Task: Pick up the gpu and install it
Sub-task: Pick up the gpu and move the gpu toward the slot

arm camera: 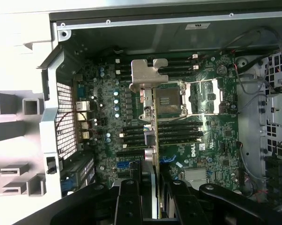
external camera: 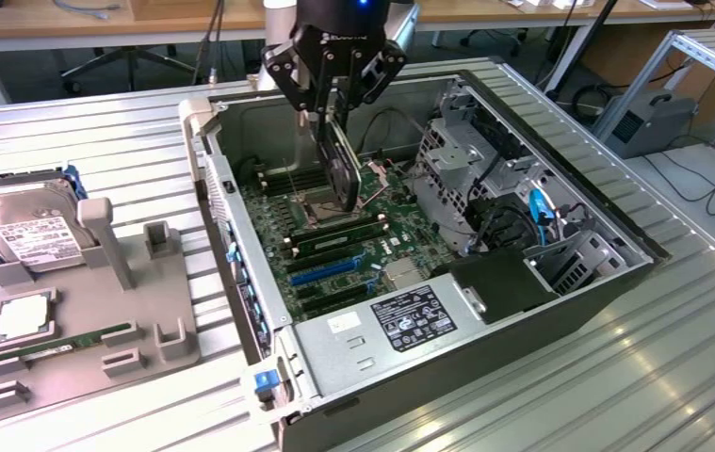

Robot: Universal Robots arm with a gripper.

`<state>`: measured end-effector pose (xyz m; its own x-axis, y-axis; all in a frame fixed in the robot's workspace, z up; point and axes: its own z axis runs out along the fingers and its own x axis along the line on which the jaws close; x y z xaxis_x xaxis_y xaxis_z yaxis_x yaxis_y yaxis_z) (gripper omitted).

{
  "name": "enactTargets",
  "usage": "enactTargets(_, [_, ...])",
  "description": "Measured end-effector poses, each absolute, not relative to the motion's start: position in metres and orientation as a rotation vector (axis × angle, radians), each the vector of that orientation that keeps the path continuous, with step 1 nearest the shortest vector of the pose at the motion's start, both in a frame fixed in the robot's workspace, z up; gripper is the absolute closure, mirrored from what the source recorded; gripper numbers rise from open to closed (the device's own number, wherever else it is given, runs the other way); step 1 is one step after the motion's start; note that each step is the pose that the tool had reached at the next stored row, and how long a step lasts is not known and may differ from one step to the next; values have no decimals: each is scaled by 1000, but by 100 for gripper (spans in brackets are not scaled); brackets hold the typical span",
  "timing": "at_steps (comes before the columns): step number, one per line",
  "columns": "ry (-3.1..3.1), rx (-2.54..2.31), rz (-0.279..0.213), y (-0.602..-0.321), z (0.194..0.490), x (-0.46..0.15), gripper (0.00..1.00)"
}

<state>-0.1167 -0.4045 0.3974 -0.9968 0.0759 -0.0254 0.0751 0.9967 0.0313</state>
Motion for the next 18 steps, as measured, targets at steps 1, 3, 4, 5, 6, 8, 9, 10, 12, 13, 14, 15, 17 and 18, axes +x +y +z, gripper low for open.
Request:
enactTargets(1, [3112, 118, 47, -405, 397, -117, 73])
enactTargets(3, [3112, 118, 47, -405, 397, -116, 73])
enactTargets(4, [3112, 118, 47, -405, 397, -116, 73])
enactTargets(5, [3112, 118, 47, -405, 397, -116, 73])
enactTargets(6, [3112, 118, 47, -405, 396, -116, 73])
enactTargets(8, [3112, 118, 47, -405, 396, -116, 73])
enactTargets(9, [3112, 118, 47, -405, 396, -116, 73])
enactTargets(10, [3112, 118, 47, -405, 396, -116, 73])
enactTargets(12, [3112, 118, 47, -405, 396, -115, 73])
enactTargets(13, [3112, 118, 47, -405, 395, -115, 73])
enactTargets(14, [3112, 118, 47, -405, 395, -115, 73])
enactTargets(15, [3112, 118, 47, -405, 395, -115, 73])
enactTargets(17, [3112, 118, 47, -405, 394, -114, 73])
enactTargets(18, [3112, 118, 47, -405, 394, -114, 73])
